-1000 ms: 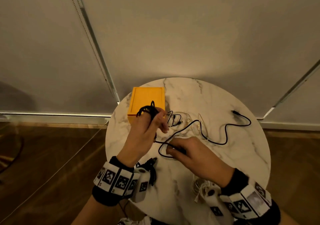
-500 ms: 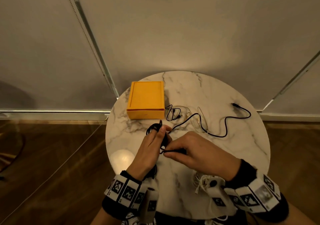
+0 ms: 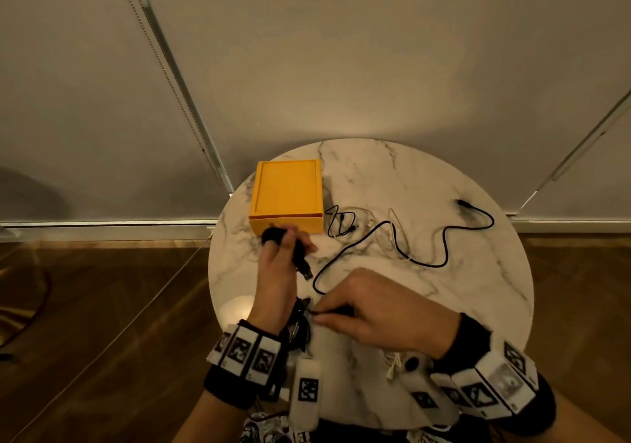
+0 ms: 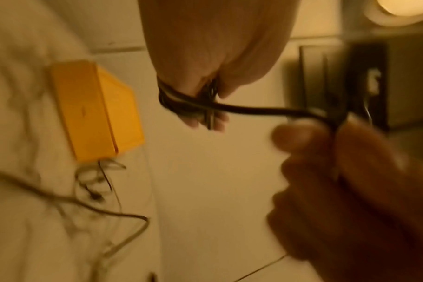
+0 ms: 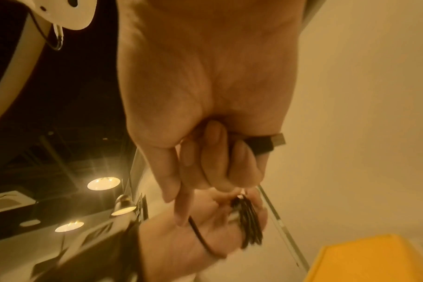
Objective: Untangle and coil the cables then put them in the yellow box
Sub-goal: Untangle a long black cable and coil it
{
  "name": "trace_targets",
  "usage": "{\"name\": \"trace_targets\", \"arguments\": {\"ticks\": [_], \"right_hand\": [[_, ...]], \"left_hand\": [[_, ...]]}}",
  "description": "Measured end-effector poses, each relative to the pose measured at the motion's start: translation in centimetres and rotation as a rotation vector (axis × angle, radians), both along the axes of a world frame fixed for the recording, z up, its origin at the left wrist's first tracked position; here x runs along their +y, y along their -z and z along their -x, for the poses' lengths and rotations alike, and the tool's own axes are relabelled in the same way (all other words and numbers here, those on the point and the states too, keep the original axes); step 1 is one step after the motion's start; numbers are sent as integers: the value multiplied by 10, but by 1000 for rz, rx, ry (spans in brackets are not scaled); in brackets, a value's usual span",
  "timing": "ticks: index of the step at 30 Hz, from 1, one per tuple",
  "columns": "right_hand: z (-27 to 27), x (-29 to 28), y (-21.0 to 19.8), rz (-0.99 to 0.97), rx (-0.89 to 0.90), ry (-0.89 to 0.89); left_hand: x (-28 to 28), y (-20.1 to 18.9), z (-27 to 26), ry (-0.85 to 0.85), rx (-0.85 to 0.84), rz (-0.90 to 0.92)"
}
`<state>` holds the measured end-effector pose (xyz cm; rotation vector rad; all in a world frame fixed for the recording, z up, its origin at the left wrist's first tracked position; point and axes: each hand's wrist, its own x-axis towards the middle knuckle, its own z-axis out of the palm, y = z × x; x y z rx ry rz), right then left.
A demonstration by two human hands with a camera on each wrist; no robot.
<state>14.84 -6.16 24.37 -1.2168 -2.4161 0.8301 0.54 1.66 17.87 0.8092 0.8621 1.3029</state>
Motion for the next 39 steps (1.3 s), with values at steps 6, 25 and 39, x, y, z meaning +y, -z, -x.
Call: {"name": "trace_targets", "arguments": {"ticks": [6, 25, 39], "right_hand": [[-27, 22, -12, -38, 54, 143], [-24, 21, 22, 296, 558, 336], [-16, 23, 59, 11, 478, 618]], "left_hand": [[-37, -3, -7, 448, 262, -115], [-23, -22, 2, 848, -142, 115], [-43, 11, -52, 98, -49, 195]]}}
